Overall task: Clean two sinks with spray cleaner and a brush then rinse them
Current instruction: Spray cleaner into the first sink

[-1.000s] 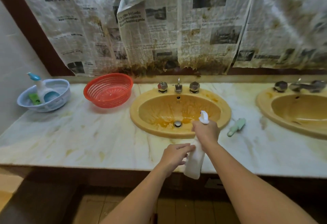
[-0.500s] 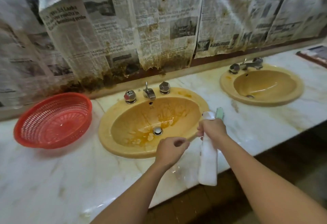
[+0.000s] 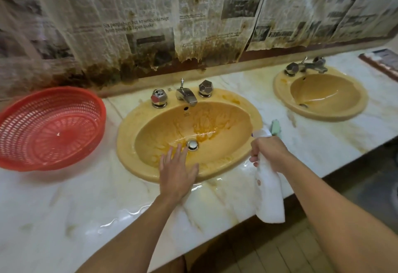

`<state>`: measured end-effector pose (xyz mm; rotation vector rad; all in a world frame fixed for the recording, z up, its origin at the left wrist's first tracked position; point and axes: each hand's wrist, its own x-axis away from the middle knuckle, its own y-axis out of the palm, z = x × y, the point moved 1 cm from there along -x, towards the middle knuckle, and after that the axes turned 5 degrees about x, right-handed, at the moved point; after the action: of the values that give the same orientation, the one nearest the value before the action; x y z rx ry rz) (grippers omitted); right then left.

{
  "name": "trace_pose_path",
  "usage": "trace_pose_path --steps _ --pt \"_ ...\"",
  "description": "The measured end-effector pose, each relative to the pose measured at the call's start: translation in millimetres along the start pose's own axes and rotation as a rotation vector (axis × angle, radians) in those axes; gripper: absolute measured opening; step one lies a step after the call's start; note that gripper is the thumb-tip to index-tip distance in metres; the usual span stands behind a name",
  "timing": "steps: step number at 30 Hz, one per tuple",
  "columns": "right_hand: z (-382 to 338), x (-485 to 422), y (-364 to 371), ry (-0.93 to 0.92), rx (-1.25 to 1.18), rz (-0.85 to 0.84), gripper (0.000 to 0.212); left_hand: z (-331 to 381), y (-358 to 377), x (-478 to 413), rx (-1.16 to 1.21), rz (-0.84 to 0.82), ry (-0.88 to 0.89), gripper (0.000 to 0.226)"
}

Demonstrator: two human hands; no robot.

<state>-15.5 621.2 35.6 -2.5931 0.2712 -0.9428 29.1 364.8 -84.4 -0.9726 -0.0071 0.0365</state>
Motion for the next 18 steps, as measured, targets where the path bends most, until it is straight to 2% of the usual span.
trace_pose_path --steps 4,10,13,18 --pt "-14 -6 5 0.015 0.049 -0.197 0.02 0 4 -4 -0.02 0.048 -0.012 0.076" --pt "-60 -30 24 0.042 0.356 -0.579 0.017 -1 4 6 -0.058 0.197 -0.008 0.076" --pt "-80 -44 44 0.031 0.572 -0.712 0.013 -7 3 20 -0.108 0.25 0.028 0.085" --pt "-95 -65 84 0.014 0.773 -0.891 0.01 -15 9 39 -0.161 0.341 -0.186 0.097"
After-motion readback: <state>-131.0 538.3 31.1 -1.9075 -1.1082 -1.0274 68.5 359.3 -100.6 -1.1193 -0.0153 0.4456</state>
